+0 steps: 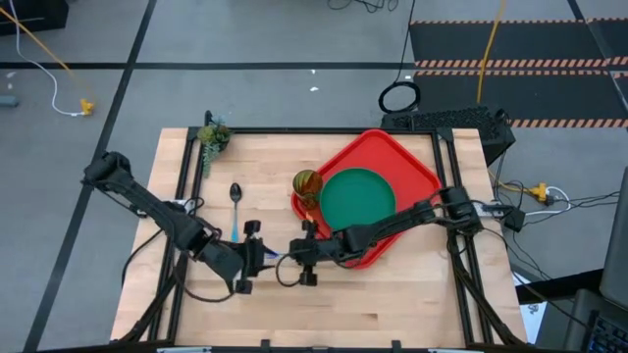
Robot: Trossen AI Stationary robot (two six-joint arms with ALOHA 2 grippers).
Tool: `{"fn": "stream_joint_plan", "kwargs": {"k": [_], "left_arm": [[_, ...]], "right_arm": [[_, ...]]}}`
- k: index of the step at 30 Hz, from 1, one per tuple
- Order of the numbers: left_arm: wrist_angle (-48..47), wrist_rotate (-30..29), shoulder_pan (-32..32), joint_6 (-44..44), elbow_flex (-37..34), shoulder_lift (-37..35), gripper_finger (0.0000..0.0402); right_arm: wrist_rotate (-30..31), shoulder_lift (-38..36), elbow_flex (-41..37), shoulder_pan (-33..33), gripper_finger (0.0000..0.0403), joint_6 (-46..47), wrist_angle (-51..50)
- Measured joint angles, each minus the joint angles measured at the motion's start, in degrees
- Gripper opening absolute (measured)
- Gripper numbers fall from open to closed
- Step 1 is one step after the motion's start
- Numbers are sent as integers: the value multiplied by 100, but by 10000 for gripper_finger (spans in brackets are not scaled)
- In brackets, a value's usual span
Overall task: Pick and place plate/cup/fork/spoon on tray
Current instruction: Put the iridescent fork on the red serving tray
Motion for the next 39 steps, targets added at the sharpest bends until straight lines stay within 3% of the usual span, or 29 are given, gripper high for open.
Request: {"fn": "stream_joint_plan", "kwargs": {"k": [5, 10, 16, 24, 27, 33, 39], "left_arm": [[42, -634, 64, 537, 114, -428, 136], [68, -813, 296, 830, 240, -821, 136], [196, -961, 726, 577, 298, -1284, 136], [192, -963, 1270, 472, 298, -1402, 136], [172, -961, 1466, 256, 296, -1314, 136], [300, -953, 1669, 63, 92, -1207, 136], [325, -1063, 1918, 136, -16, -1188, 136]], "right_arm": [[41, -992, -573, 13, 6, 275, -553], [598, -2284, -1597, 42, 6, 647, -572], [1489, -3756, -2760, 44, 6, 1093, -578], [1668, -5162, -3611, 62, 6, 936, -636], [2009, -5700, -3943, 31, 6, 853, -661], [2542, -6541, -4483, -217, 6, 788, -690], [2550, -6703, -4624, -851, 7, 753, -1293]]}}
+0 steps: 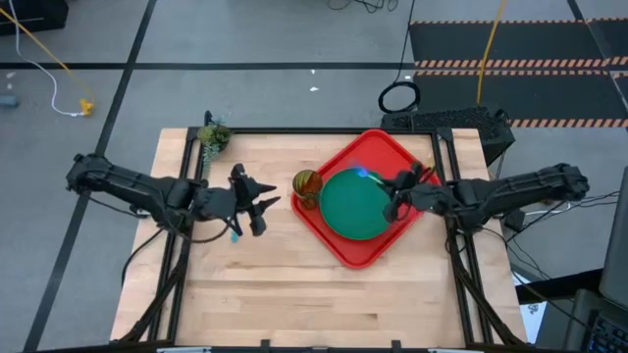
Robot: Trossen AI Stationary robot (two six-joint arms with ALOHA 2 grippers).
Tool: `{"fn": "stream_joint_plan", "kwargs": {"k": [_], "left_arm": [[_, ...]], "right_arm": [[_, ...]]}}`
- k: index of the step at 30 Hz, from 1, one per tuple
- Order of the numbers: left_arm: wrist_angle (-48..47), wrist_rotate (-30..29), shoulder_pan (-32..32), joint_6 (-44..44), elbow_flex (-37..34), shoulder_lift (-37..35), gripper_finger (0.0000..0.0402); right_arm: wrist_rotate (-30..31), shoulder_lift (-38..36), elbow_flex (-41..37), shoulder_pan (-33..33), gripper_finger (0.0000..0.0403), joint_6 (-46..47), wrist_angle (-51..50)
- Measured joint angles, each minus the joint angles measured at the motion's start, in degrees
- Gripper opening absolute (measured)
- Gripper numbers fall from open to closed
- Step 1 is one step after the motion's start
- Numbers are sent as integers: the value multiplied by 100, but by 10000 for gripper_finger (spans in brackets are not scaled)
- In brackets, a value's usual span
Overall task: Pick and place plate/cup/fork/spoon on tray
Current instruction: Put the iridescent fork on the red serving tray
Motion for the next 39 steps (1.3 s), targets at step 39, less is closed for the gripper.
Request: {"fn": "stream_joint_plan", "kwargs": {"k": [39], "left_arm": [[391, 674, 992, 225, 2, 317, 136]], "right_arm": [[-2609, 502, -1217, -3810, 7, -1165, 324]]}}
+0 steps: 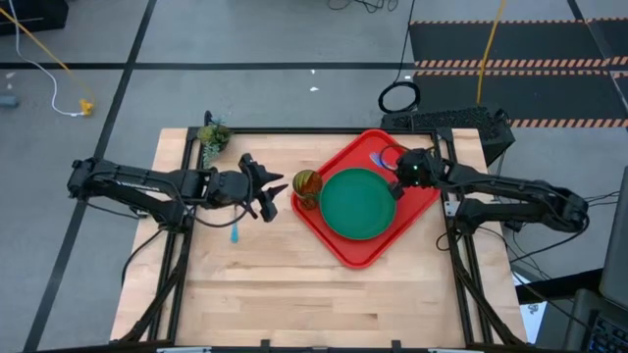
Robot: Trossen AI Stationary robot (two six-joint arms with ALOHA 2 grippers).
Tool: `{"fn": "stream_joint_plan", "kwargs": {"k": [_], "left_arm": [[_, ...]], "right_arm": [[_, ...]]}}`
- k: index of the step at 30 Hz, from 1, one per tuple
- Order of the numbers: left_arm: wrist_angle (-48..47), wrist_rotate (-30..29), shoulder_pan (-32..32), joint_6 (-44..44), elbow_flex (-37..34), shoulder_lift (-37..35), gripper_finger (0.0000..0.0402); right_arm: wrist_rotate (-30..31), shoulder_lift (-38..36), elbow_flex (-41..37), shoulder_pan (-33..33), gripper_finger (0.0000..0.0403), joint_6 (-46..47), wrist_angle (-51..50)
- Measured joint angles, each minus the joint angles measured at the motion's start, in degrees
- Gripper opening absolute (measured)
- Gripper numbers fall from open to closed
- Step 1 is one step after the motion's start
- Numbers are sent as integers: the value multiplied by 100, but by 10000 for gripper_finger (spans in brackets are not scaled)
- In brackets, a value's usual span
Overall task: Pick and place plate/cup/fork/spoon on tray
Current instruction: Put the iridescent fork on the red serving tray
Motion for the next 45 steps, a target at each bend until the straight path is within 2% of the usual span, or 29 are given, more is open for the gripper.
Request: {"fn": "stream_joint_plan", "kwargs": {"k": [10, 45], "left_arm": [[267, 3, 11, 227, 0, 0, 136], [423, 145, 11, 318, 0, 0, 136]], "right_arm": [[-424, 0, -671, -207, 7, 20, 691], [-441, 761, -697, -249, 27, 352, 935]]}}
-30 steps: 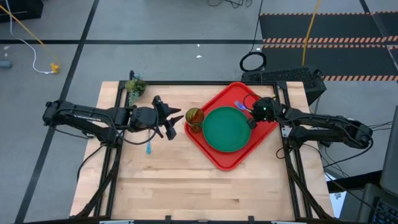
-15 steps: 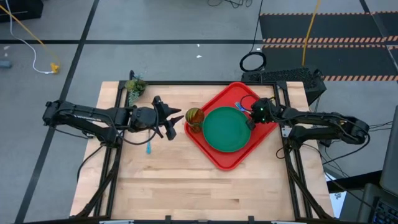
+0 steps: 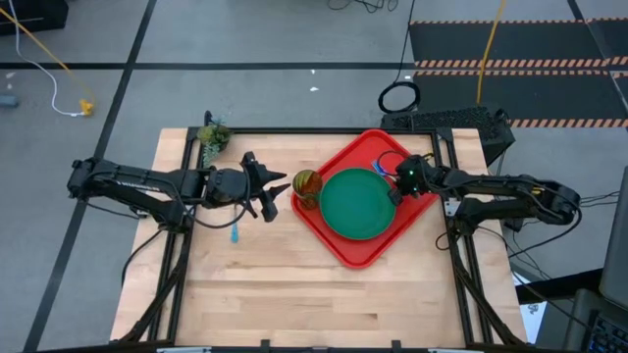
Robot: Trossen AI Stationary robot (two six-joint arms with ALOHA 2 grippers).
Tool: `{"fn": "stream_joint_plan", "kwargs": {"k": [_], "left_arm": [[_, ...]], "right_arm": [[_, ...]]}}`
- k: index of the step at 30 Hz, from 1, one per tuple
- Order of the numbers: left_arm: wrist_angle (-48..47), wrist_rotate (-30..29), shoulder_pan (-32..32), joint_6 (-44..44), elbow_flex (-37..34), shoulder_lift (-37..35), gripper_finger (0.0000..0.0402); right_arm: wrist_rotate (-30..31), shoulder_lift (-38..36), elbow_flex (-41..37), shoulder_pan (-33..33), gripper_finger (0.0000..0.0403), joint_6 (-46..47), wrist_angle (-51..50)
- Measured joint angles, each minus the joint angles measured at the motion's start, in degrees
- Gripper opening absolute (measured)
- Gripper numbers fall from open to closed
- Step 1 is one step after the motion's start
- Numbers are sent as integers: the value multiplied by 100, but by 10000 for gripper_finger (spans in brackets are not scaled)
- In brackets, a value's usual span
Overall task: Pick and place plate/cup/fork/spoon on tray
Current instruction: Put the iridescent fork on the red serving tray, then put the blue spoon on the red serving tray
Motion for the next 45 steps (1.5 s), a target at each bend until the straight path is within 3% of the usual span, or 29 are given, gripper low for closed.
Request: {"fn": "stream_joint_plan", "kwargs": {"k": [36, 45], "left_arm": [[-2, 7, -2, -19, 0, 0, 136], [-2, 7, -2, -55, 0, 0, 136]], "right_arm": [[0, 0, 2, 2, 28, 407, -24], [-138, -1, 2, 7, 75, 407, -24]]}}
